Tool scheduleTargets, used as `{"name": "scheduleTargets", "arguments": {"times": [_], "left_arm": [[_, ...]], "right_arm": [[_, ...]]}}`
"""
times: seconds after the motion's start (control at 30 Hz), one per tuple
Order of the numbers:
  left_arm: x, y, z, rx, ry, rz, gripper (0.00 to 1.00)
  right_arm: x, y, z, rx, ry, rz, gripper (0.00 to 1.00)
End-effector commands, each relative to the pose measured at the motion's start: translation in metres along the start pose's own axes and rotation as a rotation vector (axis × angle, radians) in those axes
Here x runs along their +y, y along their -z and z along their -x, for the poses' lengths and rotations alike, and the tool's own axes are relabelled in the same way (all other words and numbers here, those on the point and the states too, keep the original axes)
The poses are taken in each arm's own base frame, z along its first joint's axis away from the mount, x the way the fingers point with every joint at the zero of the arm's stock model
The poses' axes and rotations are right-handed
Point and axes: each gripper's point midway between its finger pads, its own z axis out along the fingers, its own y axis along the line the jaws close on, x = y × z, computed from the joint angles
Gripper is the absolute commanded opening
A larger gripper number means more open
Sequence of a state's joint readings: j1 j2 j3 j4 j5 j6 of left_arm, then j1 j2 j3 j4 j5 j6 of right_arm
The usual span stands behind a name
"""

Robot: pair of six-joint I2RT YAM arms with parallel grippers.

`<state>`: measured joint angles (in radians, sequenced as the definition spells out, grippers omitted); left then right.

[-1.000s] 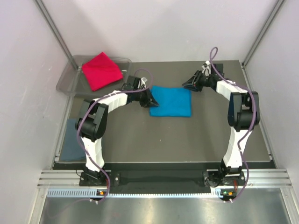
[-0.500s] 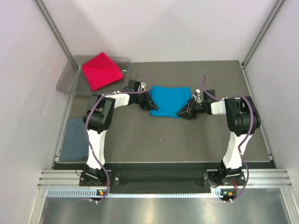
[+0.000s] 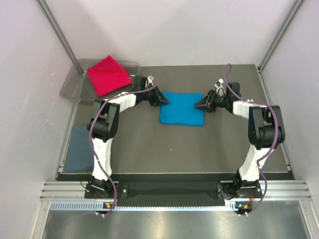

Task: Fold and stack the t-shirts
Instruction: Fold the tshirt, then neatly place the folded tshirt to the corner

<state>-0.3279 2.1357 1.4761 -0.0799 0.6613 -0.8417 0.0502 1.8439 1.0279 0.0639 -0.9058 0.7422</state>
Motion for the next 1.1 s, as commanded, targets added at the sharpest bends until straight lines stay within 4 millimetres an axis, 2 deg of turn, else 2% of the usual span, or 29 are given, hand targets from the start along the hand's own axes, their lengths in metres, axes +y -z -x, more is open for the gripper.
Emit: {"name": "scheduleTargets", "arguments": {"times": [0.0, 0.03, 0.07, 0.1, 0.13, 0.2, 0.23, 0.3, 0.33, 0.4, 0.43, 0.47, 0.53, 0.6, 0.63, 0.67, 0.7, 0.73, 0.77, 0.8, 0.83, 0.87, 0.9, 0.93, 0.97, 1.0, 1.03, 1.07], "left_arm": [[-0.013, -0.014, 0.044, -0.088, 0.012, -0.118, 0.21], [-0.002, -0.024, 0.048, -0.086, 0.038, -0.111, 0.21], [-0.006, -0.025, 0.059, -0.104, 0.033, -0.125, 0.21], [-0.003, -0.03, 0.064, -0.108, 0.038, -0.13, 0.21], [0.008, -0.039, 0.066, -0.105, 0.056, -0.127, 0.2], [0.009, -0.042, 0.08, -0.124, 0.052, -0.138, 0.2], [0.018, -0.046, 0.082, -0.129, 0.061, -0.137, 0.19], [0.024, -0.044, 0.094, -0.157, 0.067, -0.137, 0.19], [0.029, -0.044, 0.099, -0.174, 0.072, -0.132, 0.19], [0.035, -0.038, 0.11, -0.207, 0.067, -0.125, 0.19], [0.041, -0.035, 0.116, -0.221, 0.064, -0.112, 0.19], [0.042, -0.034, 0.117, -0.222, 0.067, -0.106, 0.19], [0.037, -0.028, 0.121, -0.226, 0.052, -0.108, 0.18], [0.032, -0.022, 0.119, -0.212, 0.05, -0.091, 0.18], [0.017, -0.01, 0.121, -0.22, 0.011, -0.095, 0.18], [0.01, -0.003, 0.12, -0.225, -0.009, -0.086, 0.18], [0.006, 0.004, 0.116, -0.214, -0.016, -0.068, 0.18], [-0.014, 0.022, 0.115, -0.226, -0.084, -0.062, 0.18], [-0.019, 0.031, 0.114, -0.244, -0.108, -0.031, 0.18], [-0.024, 0.042, 0.111, -0.247, -0.129, -0.004, 0.18], [-0.044, 0.063, 0.106, -0.262, -0.19, 0.003, 0.19], [-0.046, 0.071, 0.097, -0.254, -0.204, 0.018, 0.2], [-0.064, 0.092, 0.094, -0.282, -0.242, 0.017, 0.21], [-0.064, 0.099, 0.084, -0.265, -0.259, 0.04, 0.24], [-0.06, 0.104, 0.072, -0.25, -0.257, 0.055, 0.25], [-0.074, 0.121, 0.064, -0.263, -0.286, 0.039, 0.25], [-0.075, 0.127, 0.054, -0.255, -0.286, 0.041, 0.27], [-0.059, 0.128, 0.038, -0.229, -0.26, 0.064, 0.27]], "right_arm": [[0.027, -0.017, 0.057, -0.105, 0.051, 0.096, 0.28], [0.016, -0.028, 0.065, -0.108, 0.036, 0.104, 0.28], [0.016, -0.033, 0.073, -0.113, -0.002, 0.115, 0.28], [0.024, -0.036, 0.088, -0.127, 0.01, 0.142, 0.28], [0.012, -0.047, 0.094, -0.128, -0.006, 0.15, 0.28], [0.014, -0.054, 0.115, -0.151, -0.026, 0.168, 0.28], [-0.001, -0.061, 0.121, -0.155, -0.045, 0.162, 0.28], [-0.005, -0.065, 0.135, -0.175, -0.061, 0.168, 0.28], [-0.018, -0.068, 0.141, -0.188, -0.075, 0.164, 0.28], [-0.026, -0.069, 0.151, -0.207, -0.092, 0.166, 0.28], [-0.034, -0.073, 0.15, -0.205, -0.109, 0.155, 0.28], [-0.045, -0.061, 0.162, -0.238, -0.122, 0.148, 0.29], [-0.053, -0.052, 0.169, -0.255, -0.15, 0.125, 0.28], [-0.054, -0.04, 0.177, -0.271, -0.136, 0.102, 0.29], [-0.048, -0.032, 0.177, -0.263, -0.146, 0.075, 0.31], [-0.047, -0.026, 0.177, -0.261, -0.084, 0.039, 0.39], [-0.038, -0.017, 0.188, -0.278, -0.04, 0.007, 0.43], [-0.035, -0.007, 0.178, -0.233, -0.077, -0.063, 0.48], [-0.034, -0.001, 0.177, -0.222, 0.011, -0.109, 0.56], [-0.019, 0.009, 0.184, -0.229, 0.058, -0.137, 0.59], [-0.015, 0.021, 0.173, -0.204, 0.037, -0.201, 0.62], [-0.008, 0.027, 0.169, -0.196, 0.086, -0.215, 0.64], [-0.01, 0.031, 0.157, -0.177, 0.076, -0.252, 0.66], [0.008, 0.043, 0.152, -0.19, 0.114, -0.253, 0.66], [0.002, 0.045, 0.136, -0.163, 0.126, -0.276, 0.67], [0.001, 0.047, 0.124, -0.151, 0.136, -0.31, 0.68], [0.017, 0.056, 0.116, -0.163, 0.182, -0.321, 0.68], [0.018, 0.058, 0.106, -0.153, 0.231, -0.345, 0.68]]}}
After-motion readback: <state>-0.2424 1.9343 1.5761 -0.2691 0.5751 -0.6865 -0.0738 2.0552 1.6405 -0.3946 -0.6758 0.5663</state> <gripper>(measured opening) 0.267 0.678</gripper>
